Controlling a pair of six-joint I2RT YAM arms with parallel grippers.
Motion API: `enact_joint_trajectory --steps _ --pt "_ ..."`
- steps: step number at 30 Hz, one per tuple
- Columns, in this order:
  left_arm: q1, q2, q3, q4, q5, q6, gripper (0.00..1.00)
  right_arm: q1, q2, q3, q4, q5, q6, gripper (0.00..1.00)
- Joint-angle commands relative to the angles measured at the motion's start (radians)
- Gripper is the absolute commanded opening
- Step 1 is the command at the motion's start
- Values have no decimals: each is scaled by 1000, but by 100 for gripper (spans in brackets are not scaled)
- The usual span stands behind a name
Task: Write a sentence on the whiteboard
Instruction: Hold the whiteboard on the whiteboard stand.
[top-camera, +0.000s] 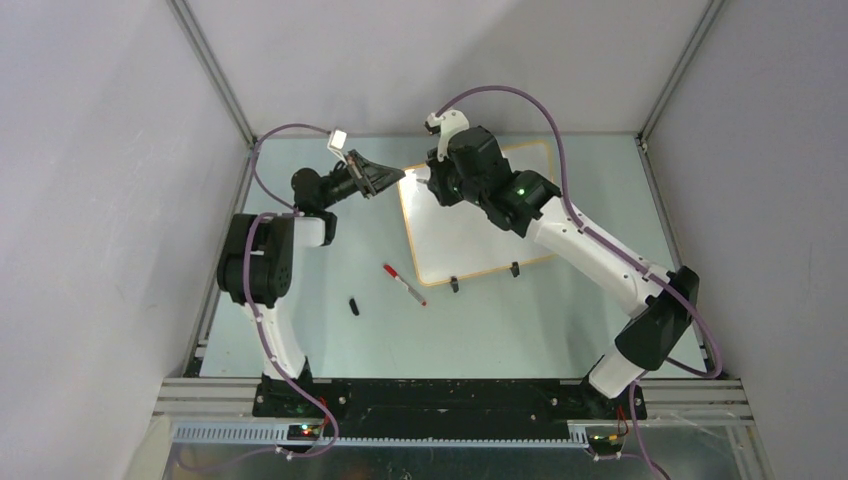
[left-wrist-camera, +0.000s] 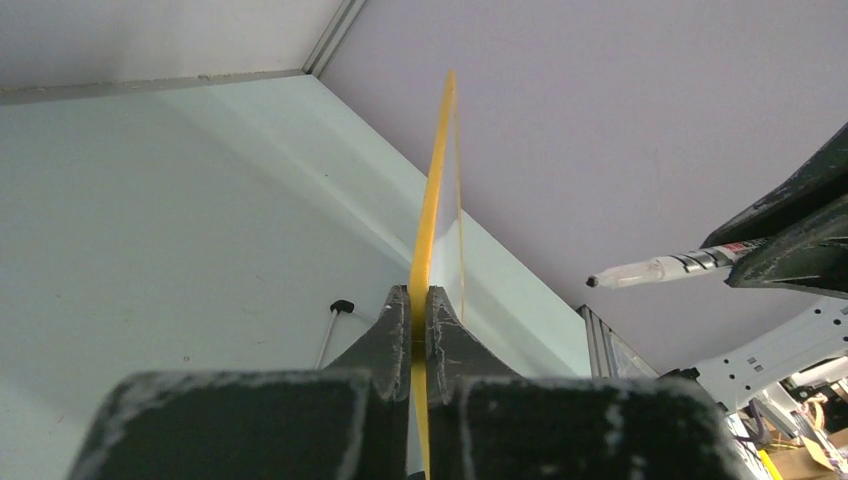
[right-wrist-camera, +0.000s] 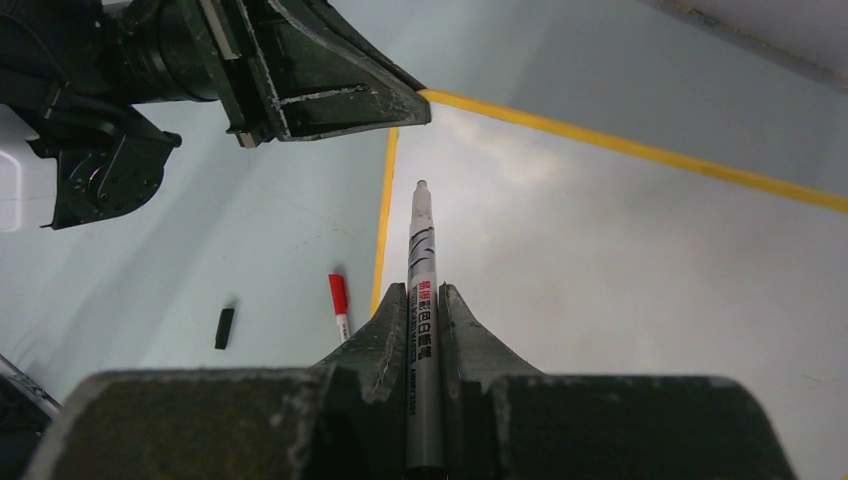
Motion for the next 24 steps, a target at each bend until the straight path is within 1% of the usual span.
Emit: enact_joint_trajectory --steps 1,11,15,24 --pt "8 16 33 65 24 -9 0 -19 20 53 -12 -20 7 0" --pt "10 27 36 73 21 -19 0 -45 51 73 2 -33 11 0" --pt "9 34 35 99 17 -36 0 -48 59 82 8 -33 11 0" --pt "10 33 37 88 17 -28 0 -55 64 72 5 -54 13 0"
